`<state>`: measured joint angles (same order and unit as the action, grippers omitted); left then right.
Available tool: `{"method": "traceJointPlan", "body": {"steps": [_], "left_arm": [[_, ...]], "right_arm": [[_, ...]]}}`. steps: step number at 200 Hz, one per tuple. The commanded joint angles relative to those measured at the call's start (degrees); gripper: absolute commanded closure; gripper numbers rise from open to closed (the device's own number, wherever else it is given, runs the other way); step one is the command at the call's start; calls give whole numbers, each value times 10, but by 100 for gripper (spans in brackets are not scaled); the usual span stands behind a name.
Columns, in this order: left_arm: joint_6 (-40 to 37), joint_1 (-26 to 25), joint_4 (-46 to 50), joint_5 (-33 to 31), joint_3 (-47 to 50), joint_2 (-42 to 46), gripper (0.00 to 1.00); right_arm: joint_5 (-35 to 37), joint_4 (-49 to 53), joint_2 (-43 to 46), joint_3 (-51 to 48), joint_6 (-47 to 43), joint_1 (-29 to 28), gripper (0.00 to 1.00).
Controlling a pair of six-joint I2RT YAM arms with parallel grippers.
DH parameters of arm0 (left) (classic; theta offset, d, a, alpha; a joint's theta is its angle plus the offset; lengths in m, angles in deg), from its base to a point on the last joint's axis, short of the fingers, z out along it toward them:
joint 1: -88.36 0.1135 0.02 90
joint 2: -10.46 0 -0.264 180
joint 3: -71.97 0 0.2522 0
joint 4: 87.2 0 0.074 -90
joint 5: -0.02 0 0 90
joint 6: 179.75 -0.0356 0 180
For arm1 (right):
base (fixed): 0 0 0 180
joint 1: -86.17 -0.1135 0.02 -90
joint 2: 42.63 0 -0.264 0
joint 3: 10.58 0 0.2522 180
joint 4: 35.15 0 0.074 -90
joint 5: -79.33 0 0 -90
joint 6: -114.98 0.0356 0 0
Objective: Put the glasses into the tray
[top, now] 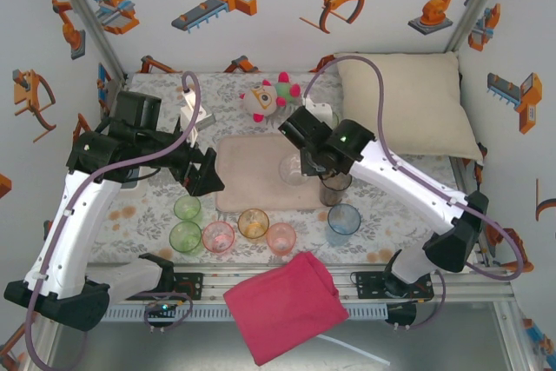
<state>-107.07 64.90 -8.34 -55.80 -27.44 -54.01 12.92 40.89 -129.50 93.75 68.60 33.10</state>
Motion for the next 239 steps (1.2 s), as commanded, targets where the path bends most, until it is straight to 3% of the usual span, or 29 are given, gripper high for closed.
{"method": "traceJointPlan", "body": {"steps": [1, 239], "left_arm": [[-1, 4, -4, 15, 7, 2, 3], [-2, 4, -3, 11, 9, 1, 3]], "right_arm": [[5, -23, 10, -10, 19, -3, 100], [-16, -78, 1, -120, 49, 16, 100]]}}
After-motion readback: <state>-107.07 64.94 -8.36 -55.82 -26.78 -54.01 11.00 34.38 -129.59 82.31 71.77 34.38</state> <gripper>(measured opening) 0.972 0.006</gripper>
